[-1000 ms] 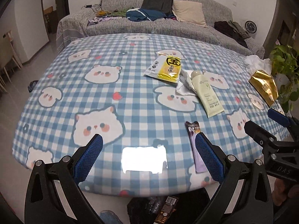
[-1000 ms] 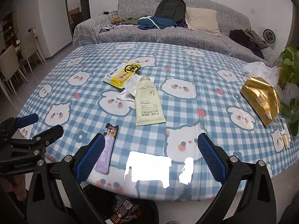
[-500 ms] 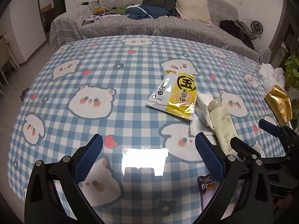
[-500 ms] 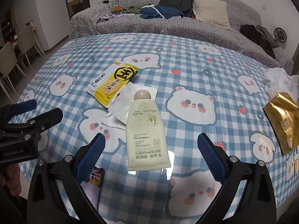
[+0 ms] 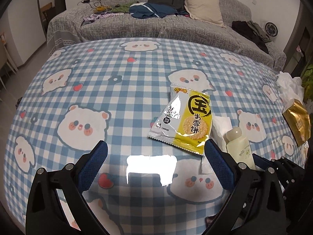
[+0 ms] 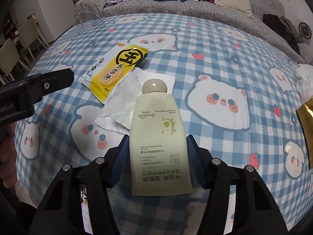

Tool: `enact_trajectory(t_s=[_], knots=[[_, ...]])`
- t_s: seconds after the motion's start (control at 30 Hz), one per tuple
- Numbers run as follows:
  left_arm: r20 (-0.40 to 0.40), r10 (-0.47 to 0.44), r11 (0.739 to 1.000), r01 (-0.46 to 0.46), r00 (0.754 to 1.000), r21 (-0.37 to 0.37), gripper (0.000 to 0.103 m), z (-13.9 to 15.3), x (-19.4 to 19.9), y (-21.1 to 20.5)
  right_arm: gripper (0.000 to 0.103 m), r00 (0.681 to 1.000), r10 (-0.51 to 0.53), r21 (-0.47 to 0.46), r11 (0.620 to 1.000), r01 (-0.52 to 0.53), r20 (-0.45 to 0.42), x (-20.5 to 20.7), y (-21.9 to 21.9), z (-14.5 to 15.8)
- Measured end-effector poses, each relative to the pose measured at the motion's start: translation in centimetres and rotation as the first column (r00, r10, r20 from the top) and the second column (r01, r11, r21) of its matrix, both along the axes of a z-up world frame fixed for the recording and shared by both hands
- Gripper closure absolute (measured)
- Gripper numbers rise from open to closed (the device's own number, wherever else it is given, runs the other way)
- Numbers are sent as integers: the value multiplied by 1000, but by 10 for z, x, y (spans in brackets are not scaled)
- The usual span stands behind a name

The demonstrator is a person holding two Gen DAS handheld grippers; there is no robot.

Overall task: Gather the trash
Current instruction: 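Grasp the yellow rice-cracker packet with left tool while right tool grasps the lotion tube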

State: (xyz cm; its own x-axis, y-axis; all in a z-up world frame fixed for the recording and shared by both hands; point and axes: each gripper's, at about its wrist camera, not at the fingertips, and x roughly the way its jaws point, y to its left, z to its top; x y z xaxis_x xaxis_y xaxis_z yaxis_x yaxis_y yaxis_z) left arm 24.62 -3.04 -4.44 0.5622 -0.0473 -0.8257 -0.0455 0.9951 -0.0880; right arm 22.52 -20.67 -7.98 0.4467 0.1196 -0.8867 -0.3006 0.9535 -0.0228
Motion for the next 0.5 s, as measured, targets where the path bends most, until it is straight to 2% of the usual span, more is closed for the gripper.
enact_trajectory(t_s=[0.33, 0.5], knots=[[-27, -20, 1000, 20, 999, 8, 6, -12, 35, -16, 48, 997, -46, 44, 998, 43, 58, -6, -33, 29], [-39, -31, 999, 31, 999, 13, 6, -18, 54, -25, 49, 995, -73, 58, 996, 69, 71, 0, -48, 31]])
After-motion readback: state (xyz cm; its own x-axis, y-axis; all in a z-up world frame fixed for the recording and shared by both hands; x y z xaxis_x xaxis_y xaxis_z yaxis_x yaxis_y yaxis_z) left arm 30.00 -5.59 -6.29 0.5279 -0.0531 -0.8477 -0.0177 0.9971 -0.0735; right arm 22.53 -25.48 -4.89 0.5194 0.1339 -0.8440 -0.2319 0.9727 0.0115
